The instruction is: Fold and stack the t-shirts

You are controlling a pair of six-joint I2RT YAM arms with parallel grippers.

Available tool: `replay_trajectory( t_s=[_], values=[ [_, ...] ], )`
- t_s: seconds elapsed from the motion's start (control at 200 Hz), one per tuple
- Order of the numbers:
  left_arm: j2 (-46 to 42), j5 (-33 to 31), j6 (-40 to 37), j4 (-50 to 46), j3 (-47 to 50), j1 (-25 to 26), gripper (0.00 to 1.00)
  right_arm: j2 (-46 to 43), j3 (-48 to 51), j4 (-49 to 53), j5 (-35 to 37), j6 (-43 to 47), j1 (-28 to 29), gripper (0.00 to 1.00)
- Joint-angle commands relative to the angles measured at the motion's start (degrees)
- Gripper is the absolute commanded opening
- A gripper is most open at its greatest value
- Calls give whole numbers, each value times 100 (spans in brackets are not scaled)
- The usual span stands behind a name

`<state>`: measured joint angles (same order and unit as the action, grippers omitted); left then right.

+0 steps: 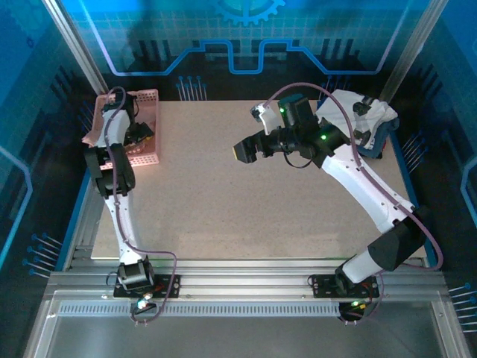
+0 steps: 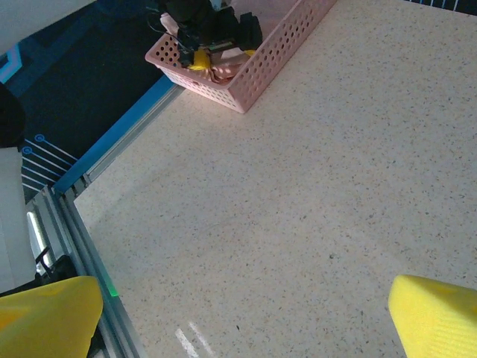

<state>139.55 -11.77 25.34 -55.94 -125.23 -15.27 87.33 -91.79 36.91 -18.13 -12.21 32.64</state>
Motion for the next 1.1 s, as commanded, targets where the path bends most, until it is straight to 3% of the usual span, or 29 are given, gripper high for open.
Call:
replay_trajectory(
  t_s=[0.0, 0.065, 0.23, 0.38, 0.615, 0.775, 0.96, 1.096],
  values=[
    [220, 5, -107, 159, -219, -53, 97, -231, -151, 137, -86, -105, 67, 100],
    [316, 105, -154, 201, -209, -68, 88, -314, -131, 150, -26, -123, 66, 100],
    [283, 956, -169, 589, 140, -237, 32, -601, 125, 13, 177, -198, 61, 100],
    [-244, 1282, -378, 944, 226, -240, 0, -816, 380, -100, 276, -374, 65, 100],
    [-2020, 1206, -1330, 1350, 237, 128, 0, -1085, 899, -369, 486, -500, 28, 100],
    [-3144, 1400, -1424, 1589, -89, 540, 0, -1078, 1096, -523, 486, -554, -105, 100],
    [-3456, 2205, -1365, 1550, -1620, 1474, 0, -1025, 1241, -780, 486, -654, -378, 100],
    [-3425, 2773, -683, 2004, -2098, 2038, 0, -1063, 1295, -852, 705, -810, -669, 100]
  ],
)
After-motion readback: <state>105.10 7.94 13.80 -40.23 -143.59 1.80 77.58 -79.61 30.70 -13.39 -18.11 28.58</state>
